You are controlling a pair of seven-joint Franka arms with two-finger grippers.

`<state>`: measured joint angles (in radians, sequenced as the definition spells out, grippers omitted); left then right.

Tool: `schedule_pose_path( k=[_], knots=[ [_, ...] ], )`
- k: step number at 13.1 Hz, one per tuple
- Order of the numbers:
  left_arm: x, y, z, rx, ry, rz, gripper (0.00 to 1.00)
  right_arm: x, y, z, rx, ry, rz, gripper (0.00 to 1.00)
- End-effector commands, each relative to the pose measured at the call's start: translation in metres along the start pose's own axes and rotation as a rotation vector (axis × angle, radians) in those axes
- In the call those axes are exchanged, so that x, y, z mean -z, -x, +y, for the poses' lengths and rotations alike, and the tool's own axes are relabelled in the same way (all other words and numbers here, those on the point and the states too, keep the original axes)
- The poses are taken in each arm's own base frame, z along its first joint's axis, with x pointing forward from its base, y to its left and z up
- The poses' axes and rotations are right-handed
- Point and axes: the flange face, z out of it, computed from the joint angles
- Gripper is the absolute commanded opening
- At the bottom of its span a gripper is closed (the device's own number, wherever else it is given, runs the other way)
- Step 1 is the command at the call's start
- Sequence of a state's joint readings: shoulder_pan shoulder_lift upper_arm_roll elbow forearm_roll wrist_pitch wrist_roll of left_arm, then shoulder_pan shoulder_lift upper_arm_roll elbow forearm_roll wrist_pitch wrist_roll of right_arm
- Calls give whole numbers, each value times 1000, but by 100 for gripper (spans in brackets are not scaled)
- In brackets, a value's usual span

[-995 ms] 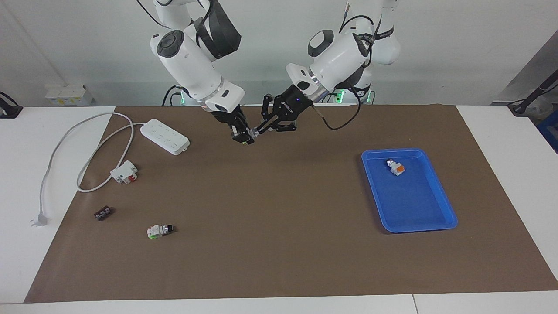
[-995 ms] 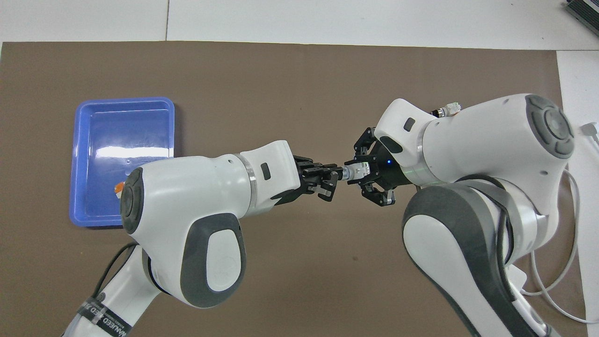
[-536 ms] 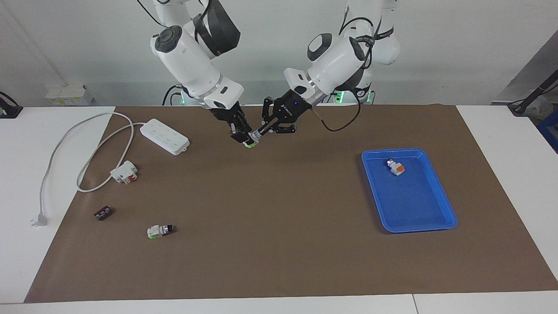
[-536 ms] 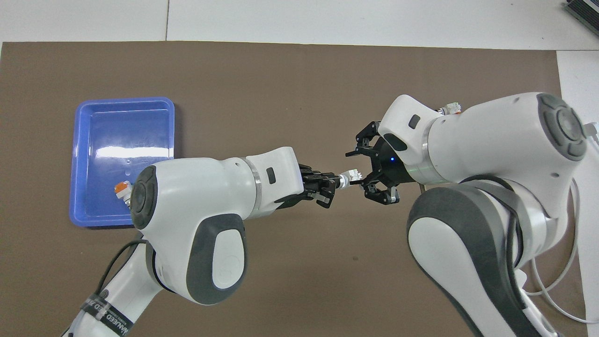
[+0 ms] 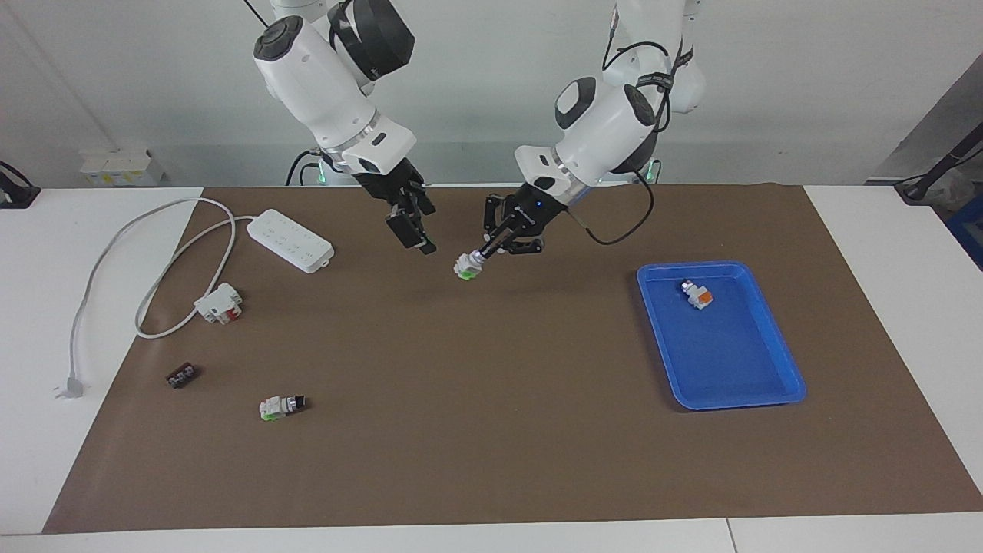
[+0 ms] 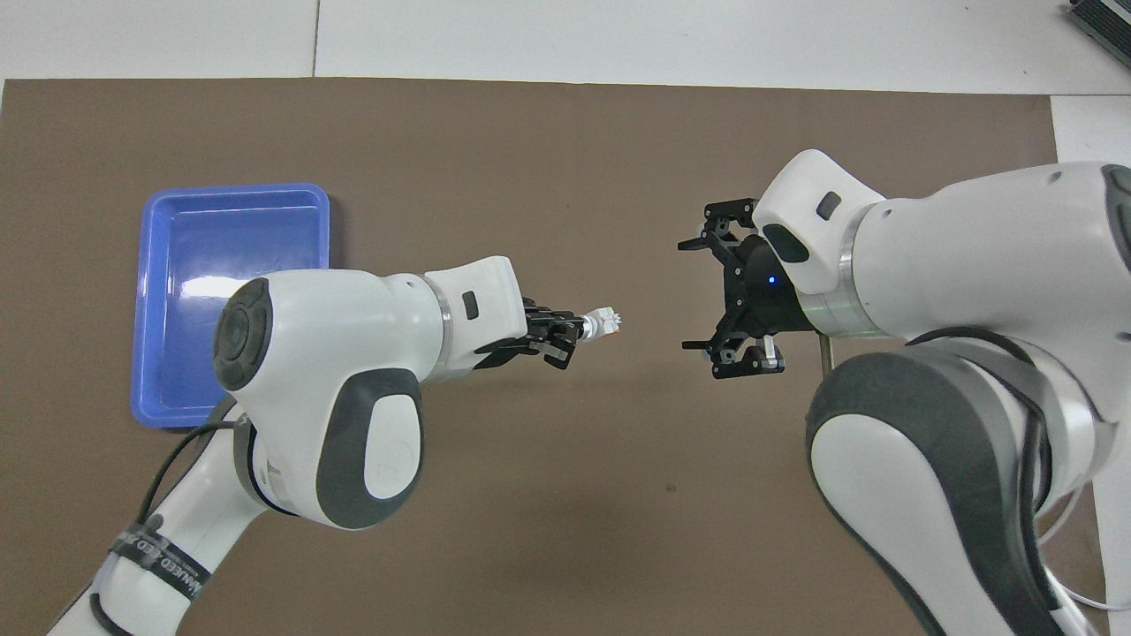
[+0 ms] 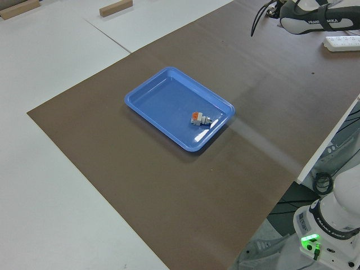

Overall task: Turn and place switch with both arms
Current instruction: 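Open the right gripper and withdraw while the left gripper carries the switch, then lower the switch into the blue tray and open the left gripper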

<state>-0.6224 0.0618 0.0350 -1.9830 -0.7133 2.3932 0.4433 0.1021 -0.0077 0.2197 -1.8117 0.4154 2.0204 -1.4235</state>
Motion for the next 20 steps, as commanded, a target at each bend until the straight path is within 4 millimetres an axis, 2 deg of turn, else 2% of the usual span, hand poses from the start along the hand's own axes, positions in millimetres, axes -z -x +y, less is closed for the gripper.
schedule_pose_path(
  k=[1,2,3,6,8,11,15,17,20],
  knots=[
    [22,4,-43,-1,-77,-44,0,18,14,17,-32,52,-66,100],
    [32,4,-62,-6,-133,-59,0,24,14,20,-20,73,-95,100],
    [45,7,-89,-10,-202,-77,0,29,12,23,-54,104,-142,100],
    [78,19,-150,-7,-341,-143,0,26,16,25,-331,152,-228,100],
    [101,33,-188,11,-415,-192,0,25,21,26,-379,177,-271,100],
    [128,53,-226,33,-524,-287,0,29,29,32,-596,229,-246,100],
    [157,76,-264,32,-636,-368,0,29,24,33,-964,292,-190,100],
    [168,90,-279,60,-658,-382,0,30,38,35,-1081,302,-189,100],
    [180,113,-294,77,-690,-419,0,44,65,40,-1201,326,-183,100]
  ],
)
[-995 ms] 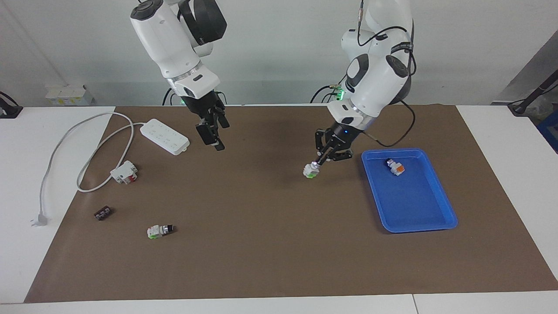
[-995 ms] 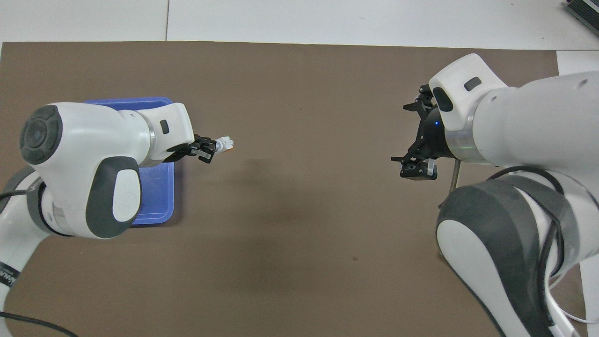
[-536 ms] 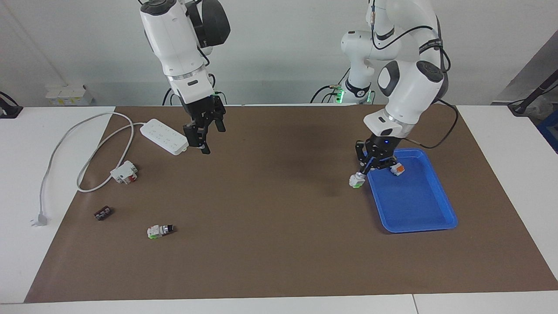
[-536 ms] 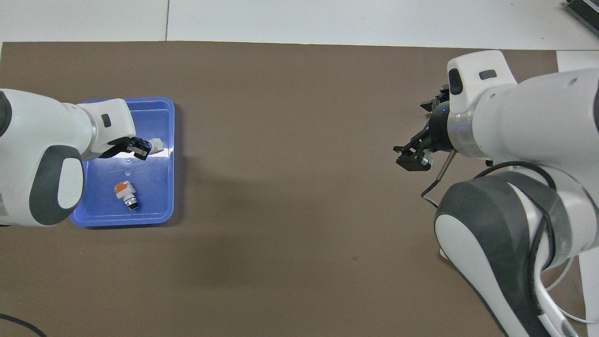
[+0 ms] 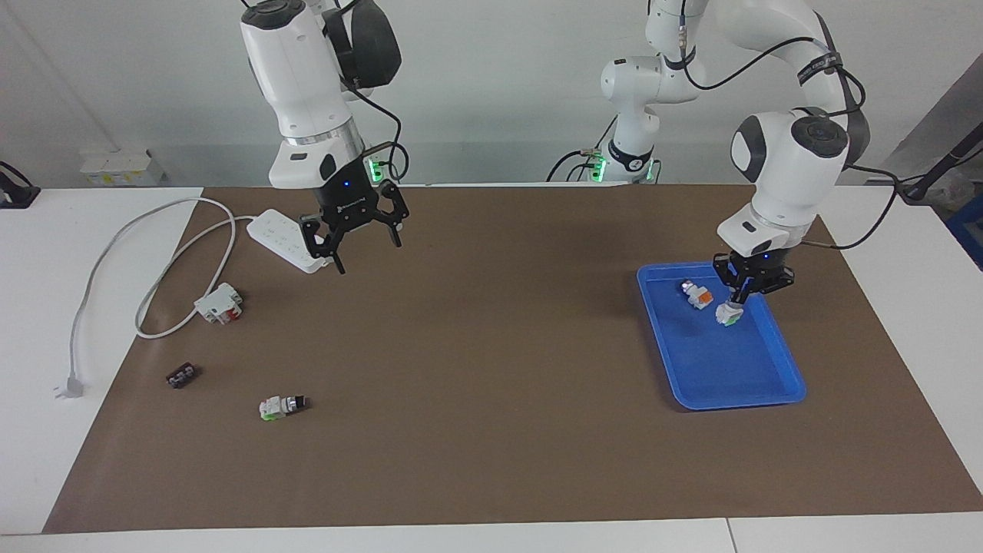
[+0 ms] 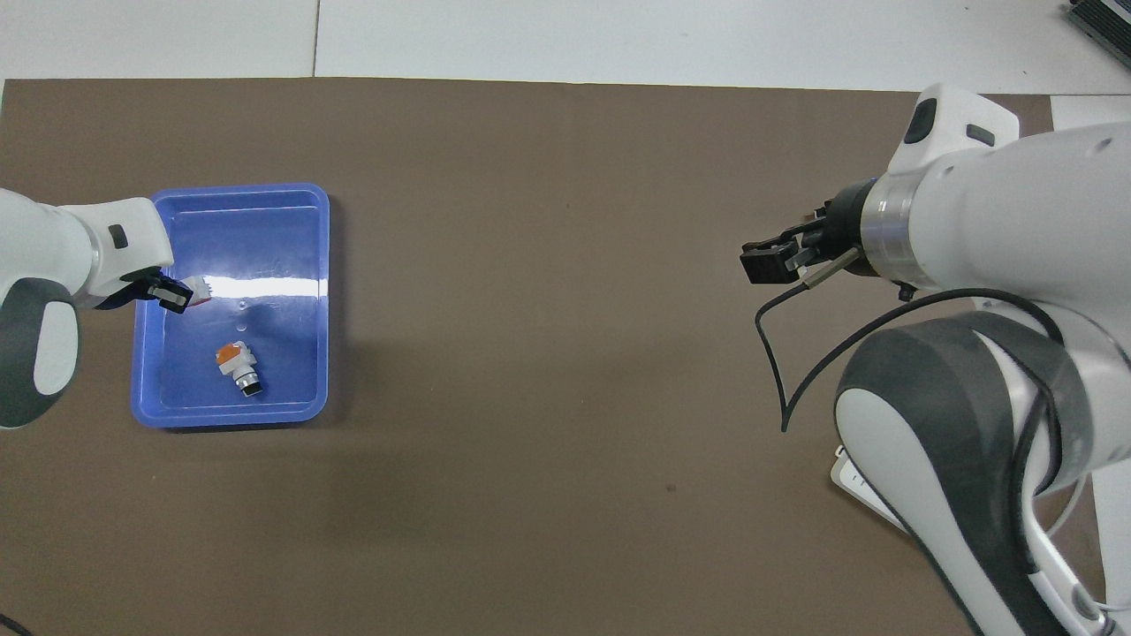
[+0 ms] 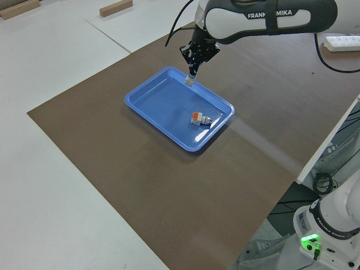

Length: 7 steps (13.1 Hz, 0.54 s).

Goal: Turn and place switch with both arms

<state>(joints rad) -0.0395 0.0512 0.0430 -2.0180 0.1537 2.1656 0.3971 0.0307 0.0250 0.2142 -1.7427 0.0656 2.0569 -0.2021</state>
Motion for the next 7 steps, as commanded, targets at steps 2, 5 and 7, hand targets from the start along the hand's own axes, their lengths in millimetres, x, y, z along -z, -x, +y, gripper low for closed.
schedule_pose_path(
  k=[2,5,7],
  knots=[
    [1,23,-4,14,-21,-33,6,10,12,33,-165,29,-36,100],
    [19,9,-3,24,-33,-8,71,21,26,53,-337,65,-86,100],
    [41,-5,-2,55,-32,-1,87,26,34,64,-405,119,-125,100]
  ],
)
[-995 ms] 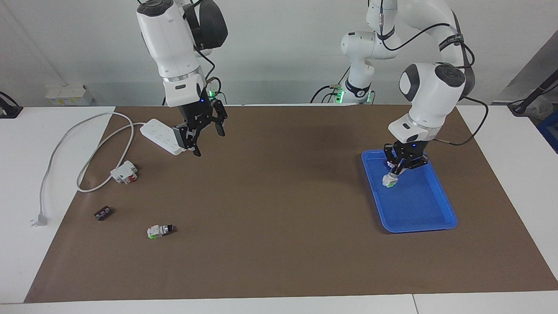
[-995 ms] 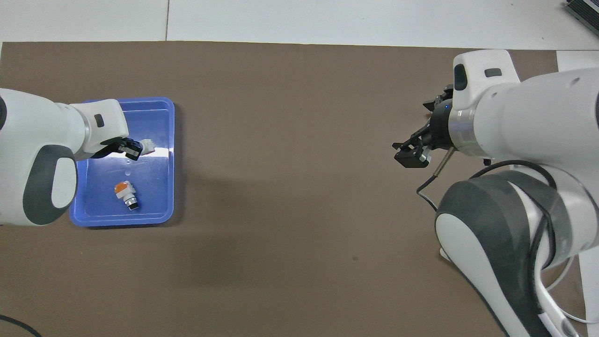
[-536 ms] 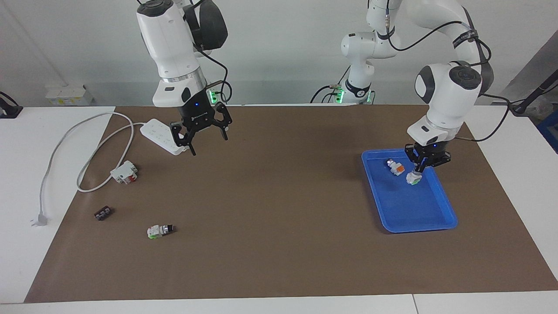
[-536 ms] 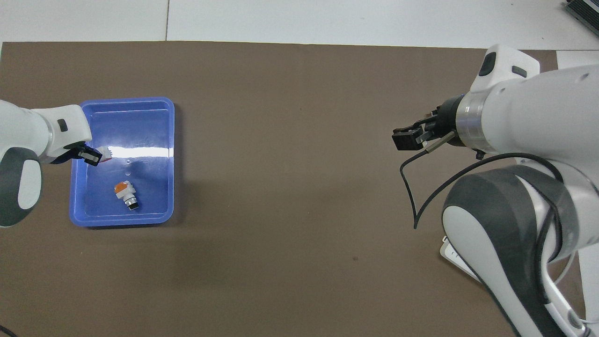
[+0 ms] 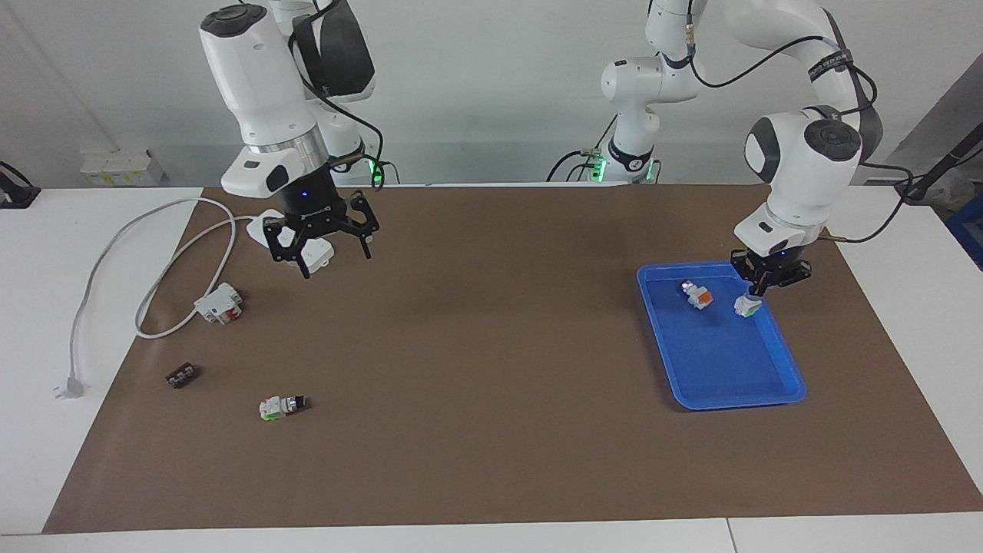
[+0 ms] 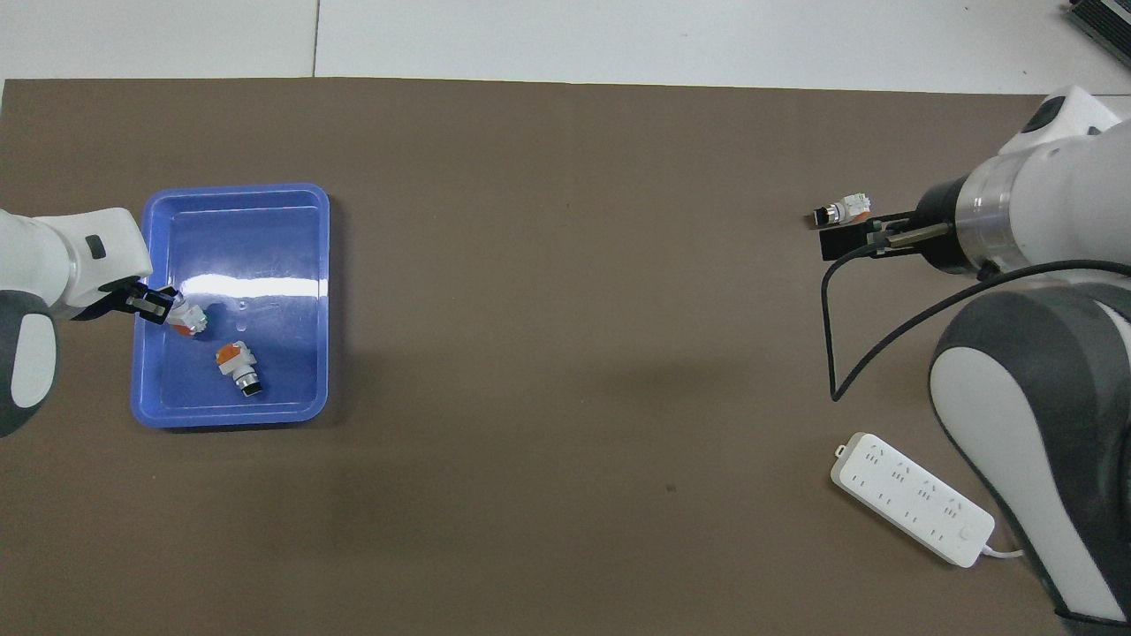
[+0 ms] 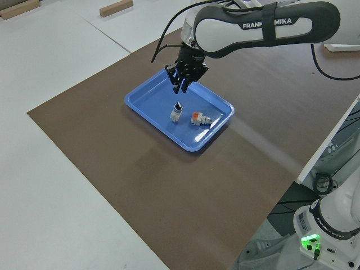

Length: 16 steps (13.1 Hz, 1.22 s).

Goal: Turn and place switch with both arms

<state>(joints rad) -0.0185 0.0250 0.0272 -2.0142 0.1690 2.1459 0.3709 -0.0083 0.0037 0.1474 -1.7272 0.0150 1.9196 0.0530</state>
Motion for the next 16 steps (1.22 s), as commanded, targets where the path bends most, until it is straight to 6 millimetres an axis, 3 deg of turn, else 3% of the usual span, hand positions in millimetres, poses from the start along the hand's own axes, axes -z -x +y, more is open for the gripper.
schedule_pose_path(
  k=[1,4,8,10,12,16],
  knots=[
    [34,-22,9,14,-10,-15,88,13,7,17,-100,65,-34,100],
    [77,-47,16,15,23,-12,88,35,-2,27,-172,69,-57,100],
    [125,-53,18,102,136,8,88,45,-5,37,-222,74,-86,99],
    [150,-58,39,104,149,-12,92,53,-7,40,-230,73,-96,100],
    [166,-54,45,97,161,-41,100,54,0,40,-232,71,-134,100],
    [179,-47,36,150,148,-8,100,67,14,42,-225,82,-171,100]
  ],
)
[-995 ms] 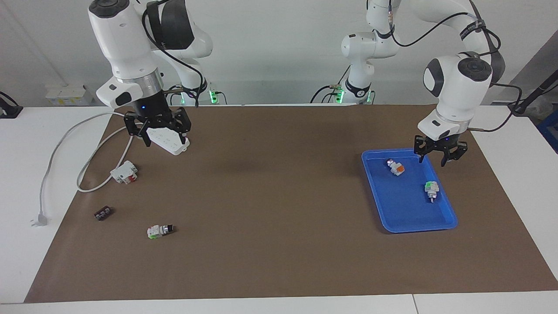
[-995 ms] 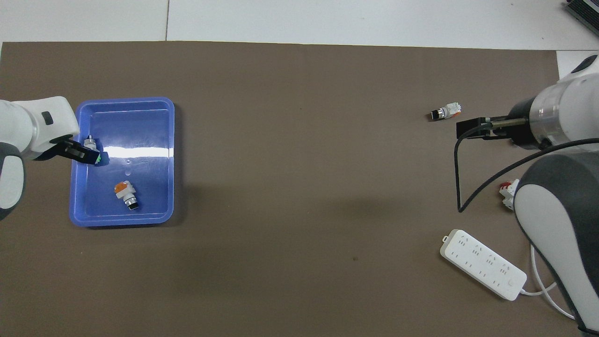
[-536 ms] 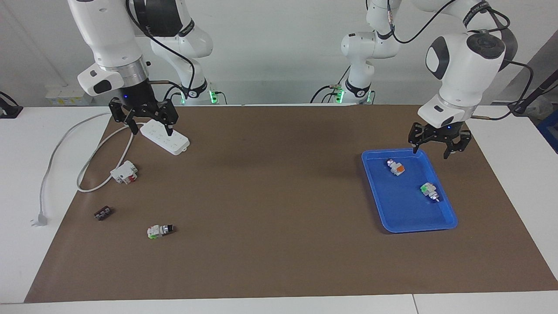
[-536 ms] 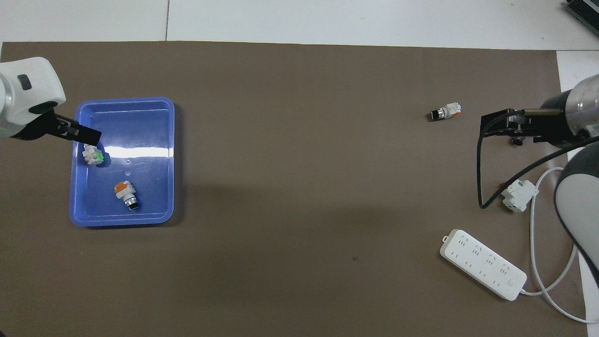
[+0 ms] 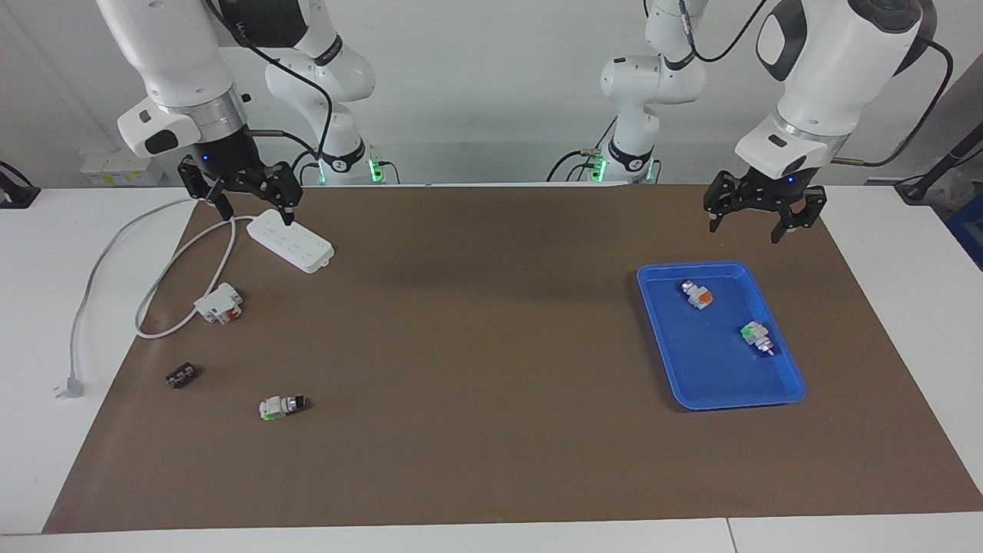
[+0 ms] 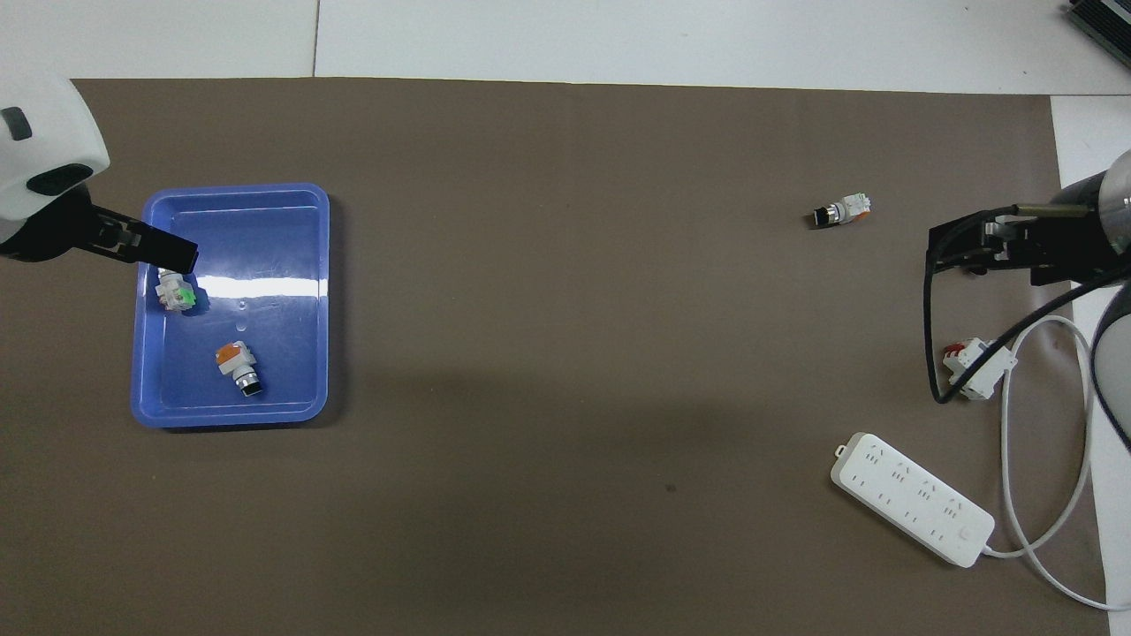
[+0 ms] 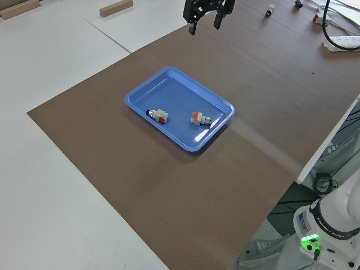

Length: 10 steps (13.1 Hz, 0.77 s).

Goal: Turn and place switch with both arms

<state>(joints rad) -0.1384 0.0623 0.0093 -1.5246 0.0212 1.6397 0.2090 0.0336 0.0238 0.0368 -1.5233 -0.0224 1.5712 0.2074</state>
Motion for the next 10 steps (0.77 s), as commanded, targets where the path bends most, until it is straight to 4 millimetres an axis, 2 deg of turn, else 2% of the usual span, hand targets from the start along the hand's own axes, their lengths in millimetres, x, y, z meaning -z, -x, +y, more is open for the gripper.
schedule_pose_path(
  k=[1,3,6,10],
  knots=[
    [2,2,-8,53,6,0,100,6,8,1,-6,18,-19,100],
    [1,1,-10,81,4,11,100,4,11,-1,-2,20,-26,100],
    [1,1,-10,90,0,11,100,-2,26,3,-7,25,-47,100],
    [0,1,-7,90,3,15,100,-7,24,5,-10,25,-47,100]
  ],
)
